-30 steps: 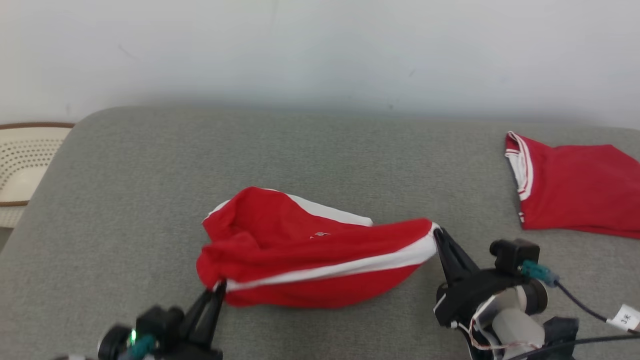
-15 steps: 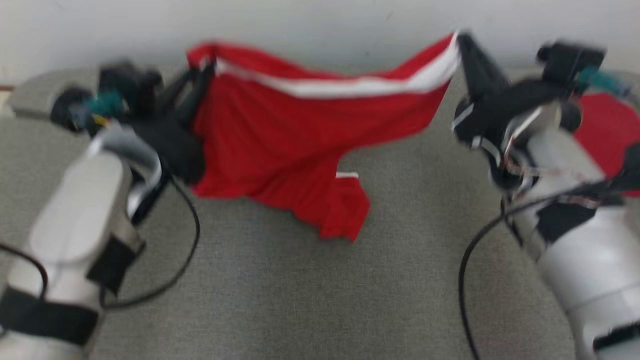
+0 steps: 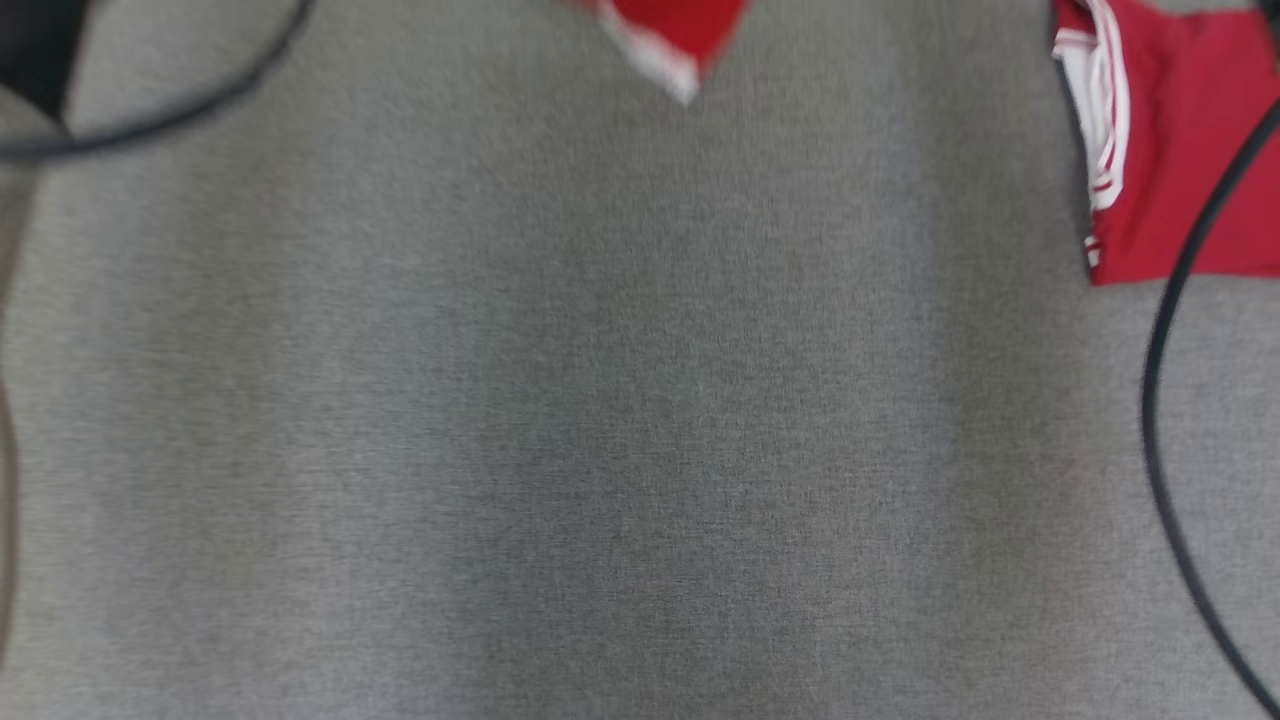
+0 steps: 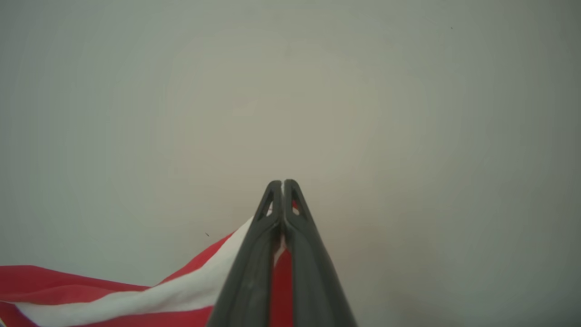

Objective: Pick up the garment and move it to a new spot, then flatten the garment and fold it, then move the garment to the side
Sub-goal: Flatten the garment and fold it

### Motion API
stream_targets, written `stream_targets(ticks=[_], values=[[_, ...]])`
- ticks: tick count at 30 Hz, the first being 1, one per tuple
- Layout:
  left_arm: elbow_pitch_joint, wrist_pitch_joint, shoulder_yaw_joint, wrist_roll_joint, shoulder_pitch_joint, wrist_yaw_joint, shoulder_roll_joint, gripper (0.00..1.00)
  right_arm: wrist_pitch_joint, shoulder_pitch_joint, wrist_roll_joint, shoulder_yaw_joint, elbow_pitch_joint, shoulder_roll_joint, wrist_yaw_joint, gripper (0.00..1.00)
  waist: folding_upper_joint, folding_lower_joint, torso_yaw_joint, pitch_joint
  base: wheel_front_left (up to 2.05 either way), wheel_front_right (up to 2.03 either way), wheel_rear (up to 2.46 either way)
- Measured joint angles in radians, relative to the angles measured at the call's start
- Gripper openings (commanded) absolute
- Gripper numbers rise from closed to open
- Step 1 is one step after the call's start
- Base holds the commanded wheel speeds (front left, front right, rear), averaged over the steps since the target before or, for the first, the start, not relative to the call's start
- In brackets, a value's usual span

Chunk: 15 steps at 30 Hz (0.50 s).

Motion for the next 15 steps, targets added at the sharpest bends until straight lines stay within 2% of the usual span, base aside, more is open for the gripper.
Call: stream_targets(ticks=[3,6,8,11,15], values=[[0.097,-0.041,-0.021,-0.024,-0.142,0.0,-0.027,0.0,-0.009,-0.12,-0.026,0.011,0.061,-0.008,0.0,0.0,0.0,0.0,-0.014,0.06,0.0,0.0,0.0],[0.141,-0.062,-0.031,-0.032,-0.2,0.0,-0.044,0.0,-0.014,-0.179,-0.034,0.015,0.088,-0.013,0.0,0.0,0.0,0.0,-0.021,0.087,0.0,0.0,0.0],[0.203,-0.106,-0.039,-0.057,-0.263,0.0,-0.08,0.0,-0.028,-0.243,-0.047,0.024,0.123,-0.024,0.0,0.0,0.0001,-0.0001,-0.033,0.121,0.0,0.0,0.0],[0.247,-0.163,-0.042,-0.079,-0.307,0.0,-0.119,0.0,-0.045,-0.284,-0.06,0.042,0.143,-0.028,0.0,0.0,0.0,-0.0001,-0.042,0.148,0.0,0.0,0.0],[0.281,-0.212,-0.099,-0.093,-0.305,0.0,-0.138,0.0,-0.085,-0.274,-0.06,0.079,0.137,-0.023,0.0,0.0,0.0,-0.0002,-0.055,0.17,0.0,0.0,0.0]])
